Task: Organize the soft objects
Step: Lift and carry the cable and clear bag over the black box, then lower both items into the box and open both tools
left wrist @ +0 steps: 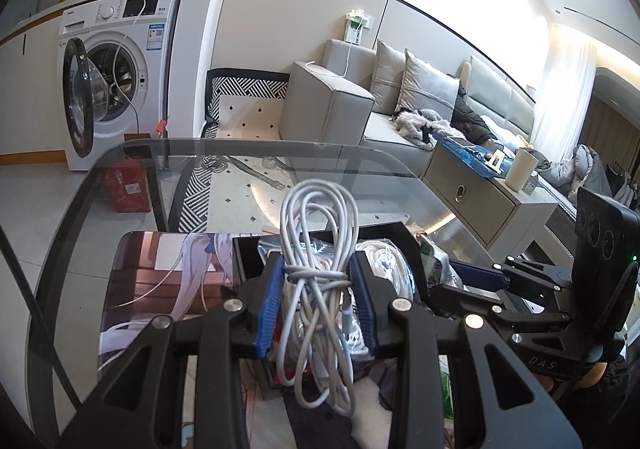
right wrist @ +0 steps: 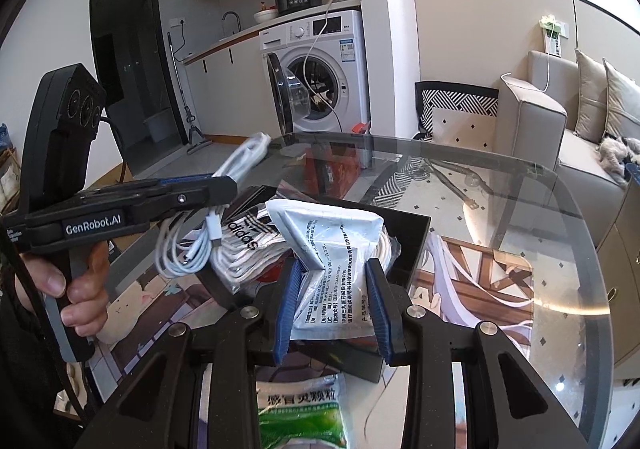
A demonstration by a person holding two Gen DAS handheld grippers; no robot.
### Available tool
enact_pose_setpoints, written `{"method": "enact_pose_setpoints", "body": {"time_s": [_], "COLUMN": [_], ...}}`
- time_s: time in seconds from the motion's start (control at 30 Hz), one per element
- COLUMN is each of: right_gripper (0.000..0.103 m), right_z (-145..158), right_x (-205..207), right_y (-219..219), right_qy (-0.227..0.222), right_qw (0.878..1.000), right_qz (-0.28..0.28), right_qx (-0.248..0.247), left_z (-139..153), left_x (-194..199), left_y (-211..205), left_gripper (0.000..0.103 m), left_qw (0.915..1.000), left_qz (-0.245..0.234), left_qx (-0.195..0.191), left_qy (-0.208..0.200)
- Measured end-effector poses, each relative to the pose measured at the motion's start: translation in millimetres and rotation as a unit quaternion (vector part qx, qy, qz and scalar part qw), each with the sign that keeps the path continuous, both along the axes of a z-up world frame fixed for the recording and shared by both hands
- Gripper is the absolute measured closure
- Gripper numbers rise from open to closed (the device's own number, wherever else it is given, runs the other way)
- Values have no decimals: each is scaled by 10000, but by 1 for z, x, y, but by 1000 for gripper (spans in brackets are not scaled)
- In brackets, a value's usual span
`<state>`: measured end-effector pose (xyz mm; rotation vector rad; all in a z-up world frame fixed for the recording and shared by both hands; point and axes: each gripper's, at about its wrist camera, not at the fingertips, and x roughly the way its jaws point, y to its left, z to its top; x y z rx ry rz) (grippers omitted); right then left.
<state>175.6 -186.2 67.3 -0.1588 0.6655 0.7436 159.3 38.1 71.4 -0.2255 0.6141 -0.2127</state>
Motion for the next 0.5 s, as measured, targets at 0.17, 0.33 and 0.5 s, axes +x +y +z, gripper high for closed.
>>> {"method": "enact_pose_setpoints", "body": {"time_s": [0.17, 0.33, 0.5], "right_gripper": [70, 70, 70], "right_z": [-5, -11, -17], "right_x": [10, 16, 22], "right_y": [7, 16, 23], "right_qy": [49, 113, 171], "right_qw": [10000, 9998, 9993], "right_qz": [9, 7, -51], "right_qx": [-65, -179, -318], "left_z": [-3, -10, -21], "left_x": [9, 17, 25], "left_y": [-3, -7, -17], "left_gripper": [71, 71, 71], "left_qw": [10000, 9999, 9994], "left_qz": [-21, -56, -128], "left_qx": [38, 83, 178], "left_qy": [24, 124, 281]}}
